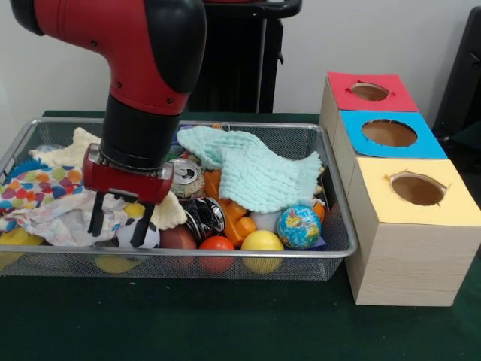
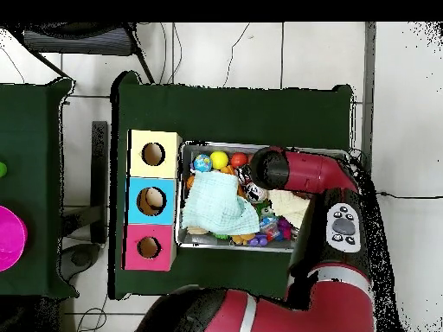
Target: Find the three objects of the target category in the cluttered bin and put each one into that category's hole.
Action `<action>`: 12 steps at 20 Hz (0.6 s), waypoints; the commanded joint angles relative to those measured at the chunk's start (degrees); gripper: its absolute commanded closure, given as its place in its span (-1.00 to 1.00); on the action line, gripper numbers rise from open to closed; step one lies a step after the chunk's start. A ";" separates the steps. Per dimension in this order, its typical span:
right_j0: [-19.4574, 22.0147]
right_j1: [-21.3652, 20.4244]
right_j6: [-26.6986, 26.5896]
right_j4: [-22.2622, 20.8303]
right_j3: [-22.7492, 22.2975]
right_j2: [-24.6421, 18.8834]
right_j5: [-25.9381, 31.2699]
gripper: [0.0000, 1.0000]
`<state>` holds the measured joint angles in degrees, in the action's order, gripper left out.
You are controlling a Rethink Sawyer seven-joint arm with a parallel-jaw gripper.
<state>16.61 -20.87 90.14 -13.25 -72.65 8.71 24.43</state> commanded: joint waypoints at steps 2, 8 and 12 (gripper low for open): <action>-2.33 -1.54 8.94 1.20 1.86 3.45 10.63 -1.00; -3.34 -6.41 8.77 1.05 -0.87 5.84 11.51 -1.00; -3.39 -7.58 9.01 1.07 -2.51 6.64 10.93 -1.00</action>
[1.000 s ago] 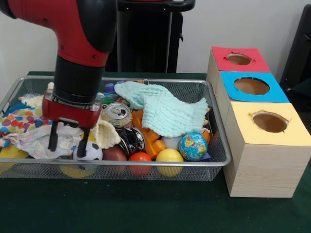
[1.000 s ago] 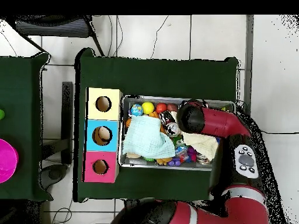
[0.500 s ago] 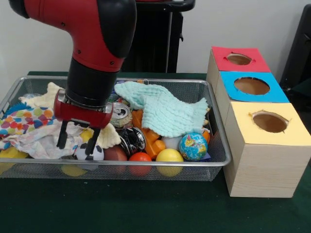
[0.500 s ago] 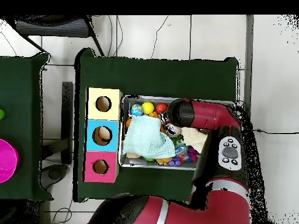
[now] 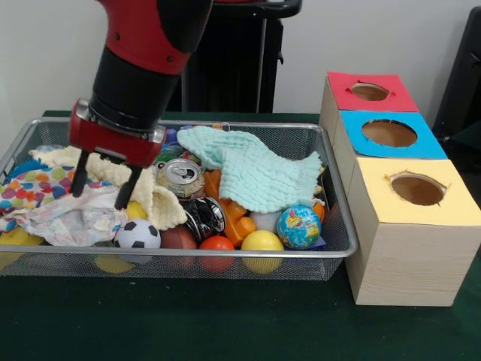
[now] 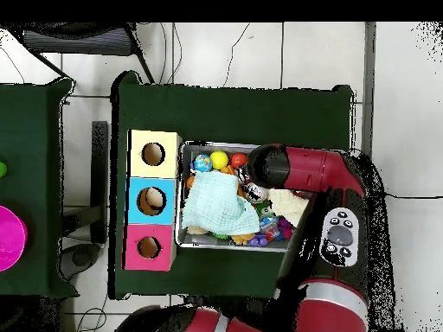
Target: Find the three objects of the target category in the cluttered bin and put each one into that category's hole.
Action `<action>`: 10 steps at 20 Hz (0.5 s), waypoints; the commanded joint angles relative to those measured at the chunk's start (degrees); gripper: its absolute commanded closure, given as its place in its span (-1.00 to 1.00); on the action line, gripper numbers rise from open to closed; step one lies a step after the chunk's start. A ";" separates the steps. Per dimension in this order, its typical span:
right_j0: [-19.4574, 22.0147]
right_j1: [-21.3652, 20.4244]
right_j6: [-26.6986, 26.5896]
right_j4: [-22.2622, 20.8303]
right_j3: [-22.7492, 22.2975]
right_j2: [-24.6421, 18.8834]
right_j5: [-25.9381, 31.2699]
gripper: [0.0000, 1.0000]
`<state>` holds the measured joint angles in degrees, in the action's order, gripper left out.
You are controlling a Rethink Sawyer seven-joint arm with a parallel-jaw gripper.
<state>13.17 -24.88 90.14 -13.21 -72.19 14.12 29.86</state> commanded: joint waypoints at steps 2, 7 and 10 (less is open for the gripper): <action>0.42 -2.79 9.03 1.13 -3.13 1.30 5.42 -1.00; 3.48 2.64 8.25 1.84 -2.48 -0.70 4.13 -1.00; 5.23 4.72 7.44 2.36 -2.90 -2.10 3.54 -1.00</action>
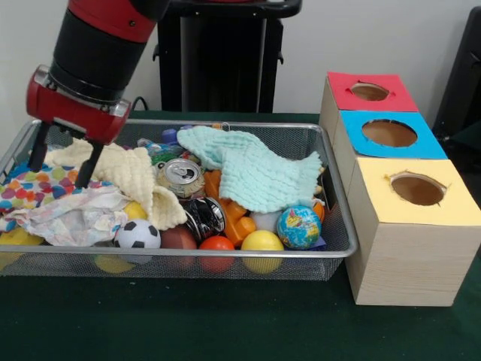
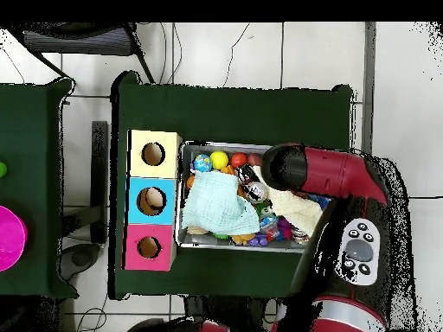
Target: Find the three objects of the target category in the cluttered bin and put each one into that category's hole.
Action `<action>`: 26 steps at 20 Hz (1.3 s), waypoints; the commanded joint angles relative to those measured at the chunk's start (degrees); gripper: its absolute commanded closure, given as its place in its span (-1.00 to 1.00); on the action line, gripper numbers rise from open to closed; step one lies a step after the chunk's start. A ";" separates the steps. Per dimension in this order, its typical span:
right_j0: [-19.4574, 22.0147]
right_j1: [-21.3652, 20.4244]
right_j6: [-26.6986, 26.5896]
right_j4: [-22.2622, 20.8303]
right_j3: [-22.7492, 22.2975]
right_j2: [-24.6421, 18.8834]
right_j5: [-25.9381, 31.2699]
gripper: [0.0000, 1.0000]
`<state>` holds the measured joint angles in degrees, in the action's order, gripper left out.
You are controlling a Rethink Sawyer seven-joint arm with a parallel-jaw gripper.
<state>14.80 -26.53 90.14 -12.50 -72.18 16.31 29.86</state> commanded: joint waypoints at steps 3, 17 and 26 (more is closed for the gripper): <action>4.68 8.13 7.25 2.02 -2.70 -5.00 3.12 -1.00; 8.20 11.56 7.83 3.00 -6.16 -8.38 -1.59 -1.00; 9.00 13.05 7.85 2.93 -7.67 -9.89 -5.71 -1.00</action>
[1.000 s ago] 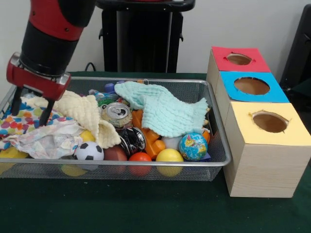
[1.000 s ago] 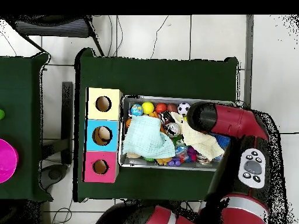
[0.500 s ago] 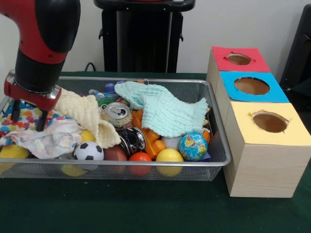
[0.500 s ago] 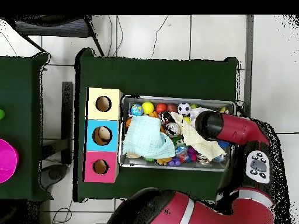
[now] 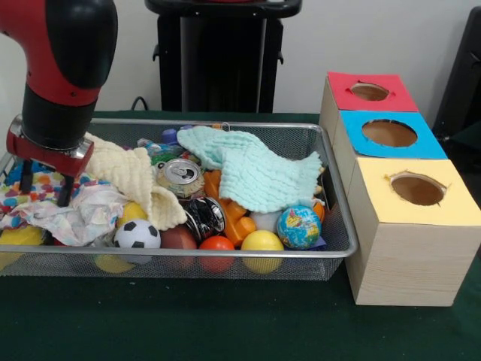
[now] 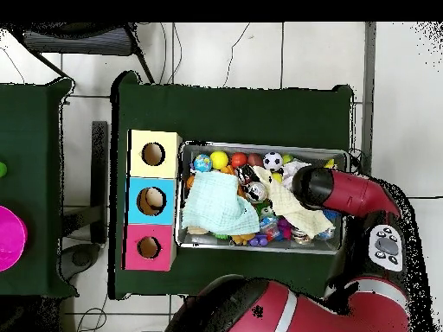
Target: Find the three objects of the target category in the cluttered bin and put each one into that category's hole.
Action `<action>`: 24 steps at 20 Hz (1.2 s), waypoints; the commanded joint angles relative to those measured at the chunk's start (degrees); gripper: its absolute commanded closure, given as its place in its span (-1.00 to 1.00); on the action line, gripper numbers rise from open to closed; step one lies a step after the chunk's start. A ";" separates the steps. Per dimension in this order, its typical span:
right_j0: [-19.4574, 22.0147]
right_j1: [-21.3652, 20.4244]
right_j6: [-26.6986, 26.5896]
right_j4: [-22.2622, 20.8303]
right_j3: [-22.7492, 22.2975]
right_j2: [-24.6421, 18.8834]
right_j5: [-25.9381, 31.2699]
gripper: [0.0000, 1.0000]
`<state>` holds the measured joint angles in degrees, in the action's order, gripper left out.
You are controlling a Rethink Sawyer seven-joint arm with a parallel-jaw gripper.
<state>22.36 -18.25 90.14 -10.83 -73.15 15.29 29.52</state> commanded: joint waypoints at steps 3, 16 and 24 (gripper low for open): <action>1.37 4.38 7.94 0.82 -7.31 -8.95 -7.39 -1.00; -0.06 0.32 10.94 3.16 -11.09 -7.45 -9.42 1.00; -0.87 -2.52 10.62 3.48 -13.25 -6.82 -8.34 1.00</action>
<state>22.05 -20.71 90.14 -9.82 -79.77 14.77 22.50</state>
